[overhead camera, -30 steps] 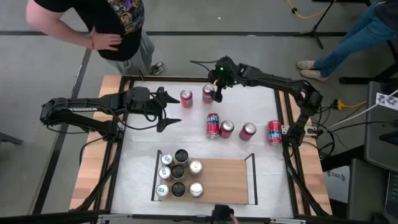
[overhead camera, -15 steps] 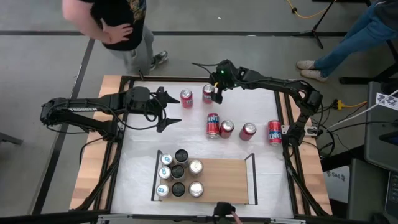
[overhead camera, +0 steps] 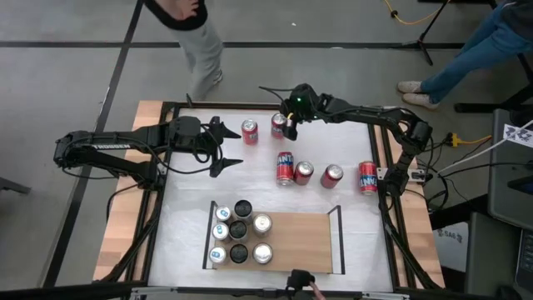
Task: Place canned beverage on shelf
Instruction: Put the red soda can on the shelf aligned with the silver soda can
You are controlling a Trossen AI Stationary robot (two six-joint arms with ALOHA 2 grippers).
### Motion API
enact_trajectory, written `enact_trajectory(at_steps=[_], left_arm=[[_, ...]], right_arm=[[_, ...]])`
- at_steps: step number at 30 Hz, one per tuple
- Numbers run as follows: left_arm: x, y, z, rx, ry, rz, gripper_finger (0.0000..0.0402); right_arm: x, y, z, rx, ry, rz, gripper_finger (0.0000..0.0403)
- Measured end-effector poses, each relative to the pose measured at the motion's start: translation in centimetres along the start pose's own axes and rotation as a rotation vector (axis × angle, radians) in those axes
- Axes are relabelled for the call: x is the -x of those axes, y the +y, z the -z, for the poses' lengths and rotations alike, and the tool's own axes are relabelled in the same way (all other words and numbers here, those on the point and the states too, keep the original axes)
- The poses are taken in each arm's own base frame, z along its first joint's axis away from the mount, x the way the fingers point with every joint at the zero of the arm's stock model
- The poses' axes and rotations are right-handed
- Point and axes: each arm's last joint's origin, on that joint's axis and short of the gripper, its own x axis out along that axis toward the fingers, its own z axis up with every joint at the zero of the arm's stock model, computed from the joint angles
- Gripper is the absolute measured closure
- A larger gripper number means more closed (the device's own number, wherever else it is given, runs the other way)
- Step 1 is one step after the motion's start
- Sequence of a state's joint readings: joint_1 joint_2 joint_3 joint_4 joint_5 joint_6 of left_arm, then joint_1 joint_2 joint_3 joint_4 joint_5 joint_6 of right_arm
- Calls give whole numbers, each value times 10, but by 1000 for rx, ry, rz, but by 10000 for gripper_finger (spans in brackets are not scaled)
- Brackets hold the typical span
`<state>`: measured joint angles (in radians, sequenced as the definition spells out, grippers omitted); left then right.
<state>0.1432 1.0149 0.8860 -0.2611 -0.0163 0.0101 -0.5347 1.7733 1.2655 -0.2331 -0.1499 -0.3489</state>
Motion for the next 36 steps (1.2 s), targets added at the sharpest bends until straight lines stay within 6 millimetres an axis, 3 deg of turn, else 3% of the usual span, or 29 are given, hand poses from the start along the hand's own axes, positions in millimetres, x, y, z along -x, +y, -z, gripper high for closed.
enact_trajectory(at_steps=[9, 22, 36], left_arm=[[0, 0, 0, 1, 0, 1, 14], [0, 0, 0, 6, 0, 8, 14], [0, 0, 0, 6, 0, 8, 14]], right_arm=[[-5, 2, 12, -8, 25, -10, 20], [-38, 3, 26, -22, 27, -44, 20], [-39, 4, 27, -23, 36, -36, 20]])
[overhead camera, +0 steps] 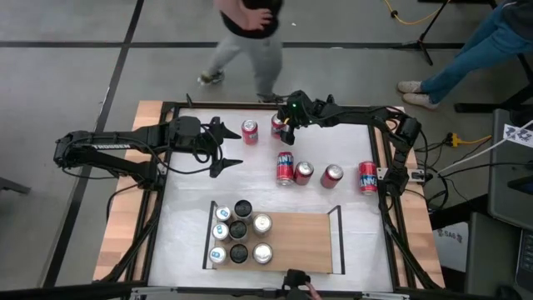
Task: Place canned beverage on shelf
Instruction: Put the red soda can on the shelf aligned with the silver soda can
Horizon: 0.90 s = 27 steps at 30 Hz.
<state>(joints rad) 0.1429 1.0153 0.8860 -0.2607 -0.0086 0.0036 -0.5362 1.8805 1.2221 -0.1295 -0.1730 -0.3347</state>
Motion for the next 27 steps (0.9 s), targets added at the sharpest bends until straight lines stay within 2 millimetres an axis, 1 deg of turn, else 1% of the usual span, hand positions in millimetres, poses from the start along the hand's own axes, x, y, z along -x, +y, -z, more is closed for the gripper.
enact_trajectory(at_steps=[3, 5, 12, 15, 23, 27], left_arm=[[0, 0, 0, 0, 0, 0, 14], [0, 0, 0, 0, 0, 0, 14], [0, 0, 0, 0, 0, 0, 14], [0, 0, 0, 0, 0, 0, 14], [0, 0, 0, 47, 0, -11, 14], [0, 1, 0, 46, 0, -23, 14]], right_arm=[[0, 0, 0, 0, 0, 0, 22], [0, 0, 0, 0, -2, -5, 32], [0, 0, -1, 0, -10, -19, 96], [0, 1, -1, 1, -13, -23, 114], [0, 2, -1, -17, -23, -68, 109], [3, 1, -7, -51, -18, -107, 112]])
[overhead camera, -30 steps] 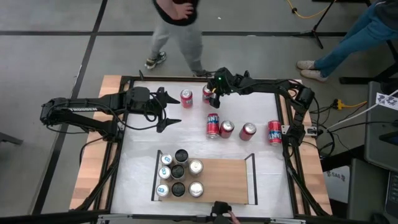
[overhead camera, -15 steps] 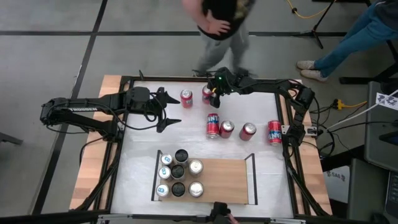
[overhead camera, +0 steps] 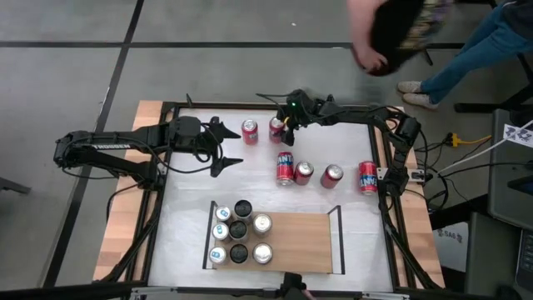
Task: Place canned beverage on shelf
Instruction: Put the red soda can on the shelf aligned with the silver soda can
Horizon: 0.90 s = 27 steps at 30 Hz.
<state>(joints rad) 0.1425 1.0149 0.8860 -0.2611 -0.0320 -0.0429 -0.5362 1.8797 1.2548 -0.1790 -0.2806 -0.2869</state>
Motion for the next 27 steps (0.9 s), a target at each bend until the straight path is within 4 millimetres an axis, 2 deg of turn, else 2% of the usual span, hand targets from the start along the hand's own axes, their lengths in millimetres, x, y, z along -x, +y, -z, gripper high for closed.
enact_trajectory(at_steps=[7, 16, 22, 27], left_arm=[[0, 0, 0, 0, -1, -11, 14], [0, 0, 0, 0, 0, -10, 14], [0, 0, 0, 0, 0, -9, 14], [0, 0, 0, 0, 0, -8, 14]], right_arm=[[20, 7, -28, 22, 2, -16, 110], [72, 25, -78, 61, -11, -28, 110], [111, 58, -110, 126, -40, -48, 109], [140, 93, -126, 181, -117, -82, 109]])
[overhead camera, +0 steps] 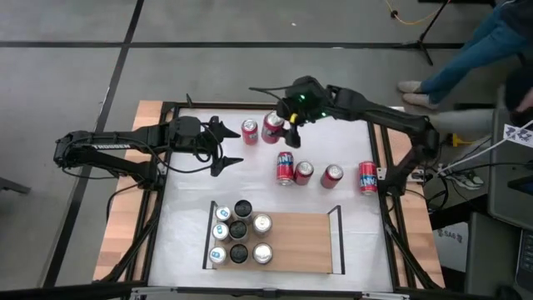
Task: Place canned beverage on shelf
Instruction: Put the red soda can on the shelf aligned with the silver soda can
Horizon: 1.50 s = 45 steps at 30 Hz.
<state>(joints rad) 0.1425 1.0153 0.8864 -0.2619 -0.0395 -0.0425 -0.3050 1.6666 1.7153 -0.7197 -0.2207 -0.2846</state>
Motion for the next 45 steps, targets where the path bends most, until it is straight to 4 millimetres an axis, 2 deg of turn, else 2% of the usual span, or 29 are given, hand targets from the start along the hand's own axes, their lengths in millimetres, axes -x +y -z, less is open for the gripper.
enact_trajectory(at_steps=[5, 9, 17, 22, 31, 37, 40, 45], left_arm=[[0, -1, 0, -1, 0, 3, 14], [0, -3, 0, -5, 0, 13, 14], [1, -12, 1, -20, 1, 49, 14], [1, -16, 1, -27, 2, 66, 14], [1, -18, 1, -30, 2, 75, 14], [1, -18, 1, -30, 2, 74, 14], [1, -18, 1, -30, 1, 74, 14], [1, -18, 1, -30, 2, 74, 14]], right_arm=[[24, 37, -12, -6, -25, -9, 109], [35, 68, -16, -10, -10, -24, 109], [31, 138, -13, -21, 34, -106, 109], [36, 176, -9, -20, 57, -82, 109], [53, 227, 5, -83, 118, -23, 109], [59, 260, 13, -96, 99, 18, 109], [55, 275, 18, -100, 114, 6, 109], [35, 293, 24, -91, 144, 1, 109]])
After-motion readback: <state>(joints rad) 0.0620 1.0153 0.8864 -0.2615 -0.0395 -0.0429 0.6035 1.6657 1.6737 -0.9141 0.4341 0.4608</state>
